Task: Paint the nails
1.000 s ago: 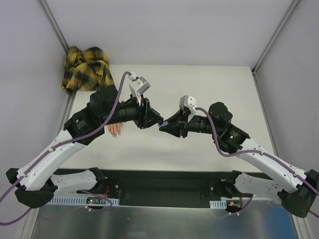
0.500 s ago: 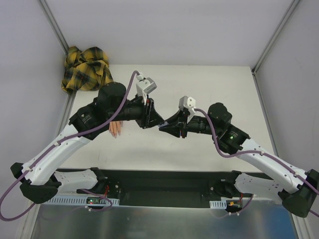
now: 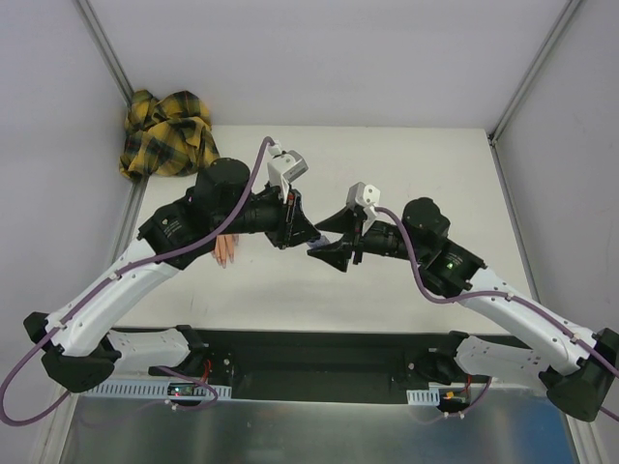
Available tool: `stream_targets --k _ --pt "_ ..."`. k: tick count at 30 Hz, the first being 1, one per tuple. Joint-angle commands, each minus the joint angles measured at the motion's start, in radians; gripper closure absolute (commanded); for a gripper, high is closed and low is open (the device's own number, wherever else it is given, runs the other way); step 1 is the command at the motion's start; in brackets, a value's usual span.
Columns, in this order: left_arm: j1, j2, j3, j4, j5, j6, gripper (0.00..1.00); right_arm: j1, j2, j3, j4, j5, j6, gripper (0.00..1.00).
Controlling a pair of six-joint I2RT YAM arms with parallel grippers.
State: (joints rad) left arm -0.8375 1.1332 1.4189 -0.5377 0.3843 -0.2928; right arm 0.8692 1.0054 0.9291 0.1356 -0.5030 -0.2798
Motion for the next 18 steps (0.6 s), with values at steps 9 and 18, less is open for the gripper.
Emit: stream_targets --k 9,18 --pt "0.014 0.095 0.049 -0.019 -0.323 0.095 1.0 -0.007 -0.111 0.004 -0.123 0.427 -0.087 0.25" --pt "0.028 0.382 0.072 0.123 -0.562 0.175 1.0 -0.07 -0.249 -0.116 -0.038 0.915 0.022 0.24"
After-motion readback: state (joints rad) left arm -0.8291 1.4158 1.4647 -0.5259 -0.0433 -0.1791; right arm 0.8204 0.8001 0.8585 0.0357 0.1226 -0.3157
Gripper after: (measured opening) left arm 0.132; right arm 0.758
